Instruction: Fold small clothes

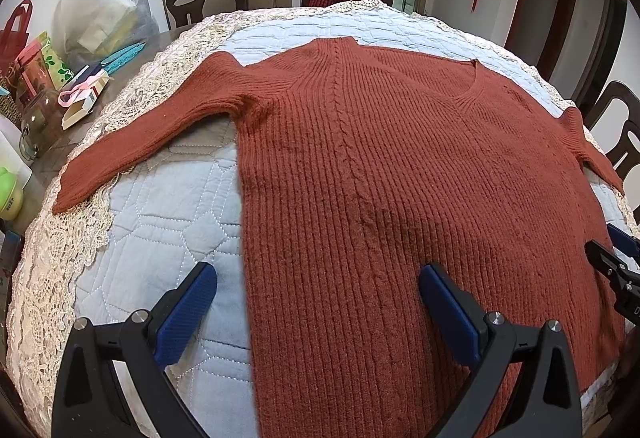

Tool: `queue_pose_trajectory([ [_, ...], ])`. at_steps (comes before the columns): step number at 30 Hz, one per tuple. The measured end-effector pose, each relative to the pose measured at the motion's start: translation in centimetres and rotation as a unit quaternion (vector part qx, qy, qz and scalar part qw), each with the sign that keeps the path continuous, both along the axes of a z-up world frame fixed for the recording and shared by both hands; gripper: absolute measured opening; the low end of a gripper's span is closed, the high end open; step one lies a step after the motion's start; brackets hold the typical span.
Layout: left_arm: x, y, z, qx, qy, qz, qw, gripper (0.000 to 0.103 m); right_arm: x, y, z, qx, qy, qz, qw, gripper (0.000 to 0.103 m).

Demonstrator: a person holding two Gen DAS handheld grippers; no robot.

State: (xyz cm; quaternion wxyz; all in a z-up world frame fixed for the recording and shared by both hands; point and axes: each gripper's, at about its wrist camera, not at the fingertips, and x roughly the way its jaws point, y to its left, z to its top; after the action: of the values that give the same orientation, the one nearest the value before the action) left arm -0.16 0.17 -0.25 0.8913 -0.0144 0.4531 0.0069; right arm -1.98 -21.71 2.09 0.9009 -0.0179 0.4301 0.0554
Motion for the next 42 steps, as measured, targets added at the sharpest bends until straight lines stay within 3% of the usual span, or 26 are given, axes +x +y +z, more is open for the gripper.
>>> queue_pose_trajectory([
  [42,0.09,0.24,0.00,0.002,0.008,0.001,1.0000,0.103,-0.05,-0.04,-0.10,0.004,0.021,-0.001,1.000,0.075],
])
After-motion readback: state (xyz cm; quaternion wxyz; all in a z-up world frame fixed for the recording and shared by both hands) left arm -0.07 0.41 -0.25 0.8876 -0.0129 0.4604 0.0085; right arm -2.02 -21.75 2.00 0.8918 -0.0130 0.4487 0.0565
